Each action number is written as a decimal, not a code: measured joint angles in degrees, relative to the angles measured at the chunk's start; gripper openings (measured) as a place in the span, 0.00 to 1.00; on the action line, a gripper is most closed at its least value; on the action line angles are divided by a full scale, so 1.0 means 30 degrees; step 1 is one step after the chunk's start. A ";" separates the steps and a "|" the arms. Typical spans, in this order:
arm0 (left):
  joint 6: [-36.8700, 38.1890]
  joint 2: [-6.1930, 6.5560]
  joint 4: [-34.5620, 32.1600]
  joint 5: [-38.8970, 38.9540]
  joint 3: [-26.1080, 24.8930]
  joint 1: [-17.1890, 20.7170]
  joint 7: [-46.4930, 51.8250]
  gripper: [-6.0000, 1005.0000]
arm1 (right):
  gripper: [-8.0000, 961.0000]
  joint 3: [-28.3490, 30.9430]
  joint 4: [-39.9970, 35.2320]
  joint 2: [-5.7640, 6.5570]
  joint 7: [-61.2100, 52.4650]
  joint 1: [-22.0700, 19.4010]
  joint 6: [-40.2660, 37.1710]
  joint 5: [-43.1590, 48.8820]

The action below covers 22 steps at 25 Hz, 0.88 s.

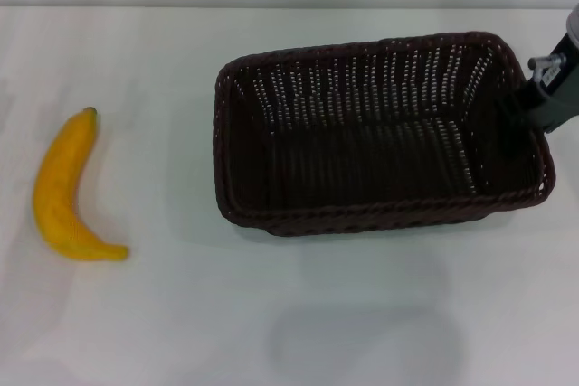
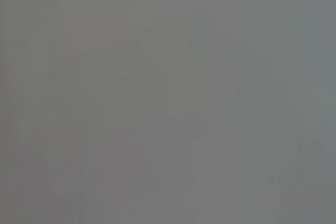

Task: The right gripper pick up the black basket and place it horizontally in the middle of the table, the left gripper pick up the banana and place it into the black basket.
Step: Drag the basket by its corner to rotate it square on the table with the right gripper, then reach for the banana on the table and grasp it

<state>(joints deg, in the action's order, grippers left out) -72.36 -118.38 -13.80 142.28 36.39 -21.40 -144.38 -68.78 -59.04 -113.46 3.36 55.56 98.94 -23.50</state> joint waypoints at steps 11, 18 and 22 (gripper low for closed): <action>0.0052 0.0000 0.0001 -0.0024 0.0091 0.0043 -0.0002 0.84 | 0.26 0.1401 0.0886 -0.0268 0.0791 0.0048 -0.0416 -0.0276; 0.0072 0.0000 0.0001 -0.0047 0.0117 0.0143 0.0044 0.84 | 0.46 0.2174 -0.1239 -0.0172 0.0349 -0.0717 0.0046 -0.0204; 0.0219 -0.0001 0.0001 -0.0173 0.0135 0.0163 0.0108 0.84 | 0.63 0.2872 -0.4424 -0.0160 0.0531 -0.1871 -0.0007 -0.0357</action>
<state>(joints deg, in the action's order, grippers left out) -71.71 -118.39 -13.79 141.76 36.80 -20.91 -144.06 -60.16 -72.31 -113.94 4.96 49.95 98.92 -24.57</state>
